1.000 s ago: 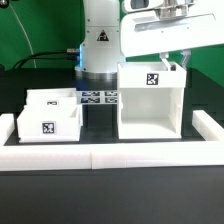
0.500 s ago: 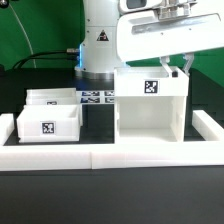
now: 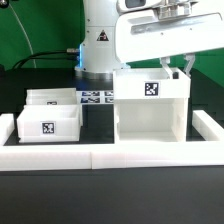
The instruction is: Assemble drawer
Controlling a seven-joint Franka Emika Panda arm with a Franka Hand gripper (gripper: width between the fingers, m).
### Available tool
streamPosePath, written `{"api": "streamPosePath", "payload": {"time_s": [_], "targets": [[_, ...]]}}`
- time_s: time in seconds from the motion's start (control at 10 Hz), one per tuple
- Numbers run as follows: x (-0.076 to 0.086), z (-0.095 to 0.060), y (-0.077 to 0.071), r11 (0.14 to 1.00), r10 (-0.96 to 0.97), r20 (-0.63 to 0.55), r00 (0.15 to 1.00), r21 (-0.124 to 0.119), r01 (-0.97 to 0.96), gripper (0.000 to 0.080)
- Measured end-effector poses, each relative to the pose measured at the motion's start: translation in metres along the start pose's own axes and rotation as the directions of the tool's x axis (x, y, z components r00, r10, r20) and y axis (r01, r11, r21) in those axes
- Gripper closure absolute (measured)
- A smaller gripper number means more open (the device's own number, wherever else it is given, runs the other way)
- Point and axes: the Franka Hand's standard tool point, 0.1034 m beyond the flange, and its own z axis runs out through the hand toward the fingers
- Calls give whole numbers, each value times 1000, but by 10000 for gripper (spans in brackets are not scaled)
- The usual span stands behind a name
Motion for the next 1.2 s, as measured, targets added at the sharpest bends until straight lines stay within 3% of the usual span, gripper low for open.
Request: {"api": "streamPosePath", "payload": {"time_s": [0.7,0.9,1.2], "targets": [[7,-4,-4,941,339,-27,940,21,-338,755],[10,-6,-6,897,441,-33,897,36,-440,755],[20,-7,-11,748,663,-28,748,67,-660,755]]}}
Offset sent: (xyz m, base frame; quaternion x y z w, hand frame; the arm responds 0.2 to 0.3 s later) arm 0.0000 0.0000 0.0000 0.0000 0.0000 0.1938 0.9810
